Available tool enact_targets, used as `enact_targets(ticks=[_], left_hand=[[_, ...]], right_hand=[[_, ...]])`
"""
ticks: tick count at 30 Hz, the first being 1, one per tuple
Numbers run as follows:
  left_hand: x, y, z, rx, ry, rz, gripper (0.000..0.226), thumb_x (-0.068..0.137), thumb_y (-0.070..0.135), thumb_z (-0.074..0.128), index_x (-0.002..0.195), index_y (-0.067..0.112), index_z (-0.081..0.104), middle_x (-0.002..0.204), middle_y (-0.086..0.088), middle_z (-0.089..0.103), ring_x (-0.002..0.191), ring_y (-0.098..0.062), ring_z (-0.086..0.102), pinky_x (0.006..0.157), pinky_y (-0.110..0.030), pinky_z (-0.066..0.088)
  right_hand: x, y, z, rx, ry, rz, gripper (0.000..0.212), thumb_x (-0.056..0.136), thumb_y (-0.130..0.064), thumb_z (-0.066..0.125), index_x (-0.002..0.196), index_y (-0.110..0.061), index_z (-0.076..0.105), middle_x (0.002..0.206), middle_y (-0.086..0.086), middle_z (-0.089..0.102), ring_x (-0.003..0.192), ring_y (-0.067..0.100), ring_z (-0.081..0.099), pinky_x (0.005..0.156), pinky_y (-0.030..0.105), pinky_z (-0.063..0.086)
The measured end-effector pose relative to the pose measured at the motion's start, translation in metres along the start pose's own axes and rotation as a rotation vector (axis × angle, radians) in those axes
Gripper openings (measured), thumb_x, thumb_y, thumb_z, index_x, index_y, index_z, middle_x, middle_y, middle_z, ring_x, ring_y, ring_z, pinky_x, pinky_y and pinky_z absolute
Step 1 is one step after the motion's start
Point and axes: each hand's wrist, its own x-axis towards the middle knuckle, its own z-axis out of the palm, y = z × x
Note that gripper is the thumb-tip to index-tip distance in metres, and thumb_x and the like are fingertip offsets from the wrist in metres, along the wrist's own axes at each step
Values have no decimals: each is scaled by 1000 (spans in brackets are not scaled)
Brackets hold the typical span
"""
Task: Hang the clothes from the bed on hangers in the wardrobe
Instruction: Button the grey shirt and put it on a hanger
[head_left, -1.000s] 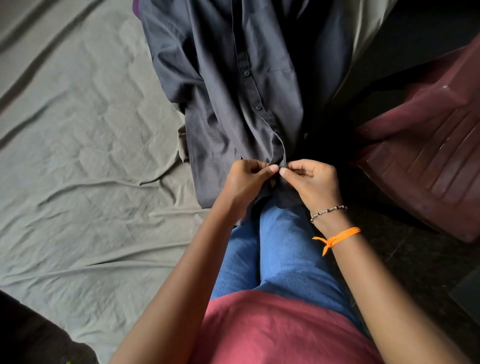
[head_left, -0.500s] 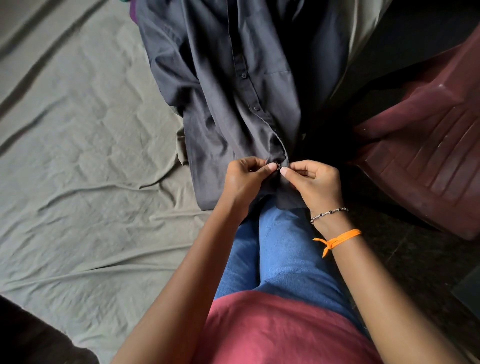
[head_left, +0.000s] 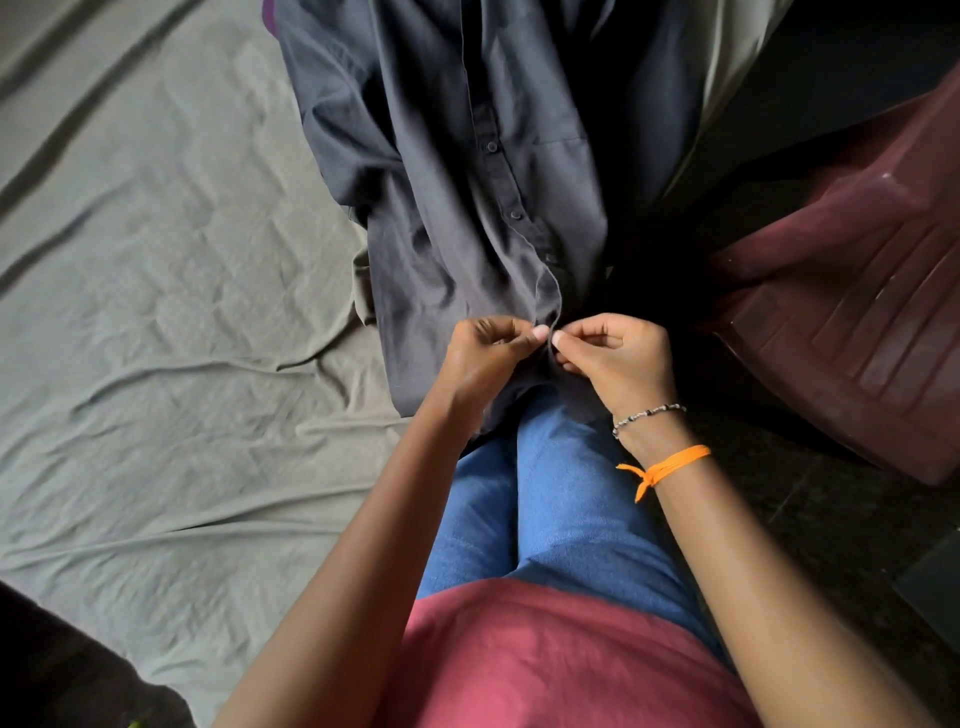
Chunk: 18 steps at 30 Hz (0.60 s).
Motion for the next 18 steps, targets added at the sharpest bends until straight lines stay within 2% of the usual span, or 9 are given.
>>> enact_targets(ticks=[3, 5, 6, 8, 10, 12, 15, 16, 18], left_hand=[[-4, 2, 4, 13, 57, 27, 16, 91, 7, 60, 80, -5, 62, 45, 2, 56, 36, 1, 49, 39, -7, 37], [1, 1, 3, 52, 103, 85, 13, 87, 6, 64, 78, -3, 65, 49, 2, 58, 42, 2, 53, 43, -10, 41], [6, -2, 0, 165, 137, 134, 13, 87, 8, 65, 77, 0, 66, 54, 0, 60, 48, 2, 55, 48, -13, 45], [18, -5, -2, 616, 185, 284, 11, 88, 18, 64, 85, 9, 71, 75, -1, 67, 75, -8, 64, 75, -31, 50], [26, -1, -2, 929, 198, 363, 16, 91, 24, 60, 97, 14, 71, 94, 1, 70, 98, -16, 61, 96, -40, 39], [35, 4, -5, 850, 140, 350, 14, 92, 22, 58, 93, 13, 69, 87, 1, 66, 90, -13, 60, 90, -35, 38], [42, 17, -11, 296, -151, 132, 19, 94, 7, 52, 76, 10, 57, 67, -1, 47, 57, -4, 44, 59, -18, 37], [46, 19, -14, 241, -197, 62, 19, 94, 4, 51, 77, 7, 56, 69, -3, 46, 59, -4, 41, 58, -17, 37], [60, 17, -20, 483, -124, -23, 10, 92, 3, 56, 87, -2, 63, 76, -8, 52, 65, -9, 45, 67, -24, 41]], right_hand=[[6, -1, 3, -134, 38, -101, 19, 73, -1, 69, 64, -18, 67, 59, -1, 65, 52, 4, 61, 57, 17, 52], [11, -1, 2, -120, -34, -100, 21, 77, 2, 66, 65, -16, 65, 58, 0, 63, 51, 1, 60, 56, 15, 51], [14, -2, 0, -121, -92, -84, 20, 79, 3, 64, 67, -13, 64, 59, 1, 62, 50, 1, 59, 56, 14, 50], [21, -5, -4, -148, -199, -33, 21, 85, 4, 59, 69, -10, 60, 60, 3, 58, 48, -1, 56, 55, 12, 48], [28, -10, -6, -142, -285, 34, 27, 89, 4, 53, 68, -12, 56, 63, 3, 55, 50, 0, 54, 54, 10, 46], [35, -18, -8, -58, -364, 105, 27, 92, 3, 50, 69, -11, 55, 64, 3, 54, 54, 2, 52, 55, 10, 45], [50, -27, -15, 193, -507, 279, 24, 94, 2, 46, 73, -7, 54, 57, -2, 56, 50, 0, 51, 54, 10, 46], [55, -28, -14, 214, -547, 312, 23, 93, 2, 46, 73, -7, 54, 55, -3, 56, 49, 0, 51, 53, 10, 46], [67, -24, -9, 26, -513, 297, 25, 91, 4, 50, 70, -8, 54, 57, 1, 54, 48, 1, 51, 50, 9, 44]])
